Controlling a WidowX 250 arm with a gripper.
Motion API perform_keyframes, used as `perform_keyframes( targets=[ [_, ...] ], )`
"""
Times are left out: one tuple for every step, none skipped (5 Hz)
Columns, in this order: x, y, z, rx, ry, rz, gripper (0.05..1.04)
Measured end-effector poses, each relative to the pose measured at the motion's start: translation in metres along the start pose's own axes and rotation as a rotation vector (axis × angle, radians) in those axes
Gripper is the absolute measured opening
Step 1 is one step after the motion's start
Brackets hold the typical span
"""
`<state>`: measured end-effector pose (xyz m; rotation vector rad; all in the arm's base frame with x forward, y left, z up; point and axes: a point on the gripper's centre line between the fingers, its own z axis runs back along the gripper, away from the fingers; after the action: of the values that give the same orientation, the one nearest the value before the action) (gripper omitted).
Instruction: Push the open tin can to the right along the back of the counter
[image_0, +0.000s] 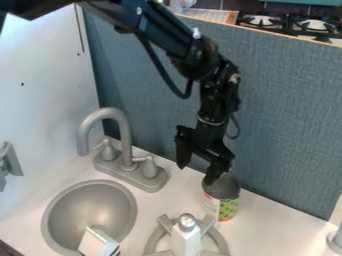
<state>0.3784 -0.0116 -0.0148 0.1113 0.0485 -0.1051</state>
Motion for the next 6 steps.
perform_keyframes(
  targets=[
    [0.003, 0.015, -0.004, -0.004, 0.007, -0.004, 0.997],
    [-0.001, 0.026, -0.004, 0.048, 0.039, -0.009, 0.997],
    [0.006, 0.037, -0.016, 0.053, 0.051, 0.032, 0.996],
    [0.014, 0.048, -0.022, 0.119, 0.080, 0.027, 0.997],
    [0.024, 0.051, -0.034, 0.150, 0.109, 0.034, 0.997],
    [0.027, 0.051, -0.042, 0.153, 0.130, 0.016, 0.997]
  ],
)
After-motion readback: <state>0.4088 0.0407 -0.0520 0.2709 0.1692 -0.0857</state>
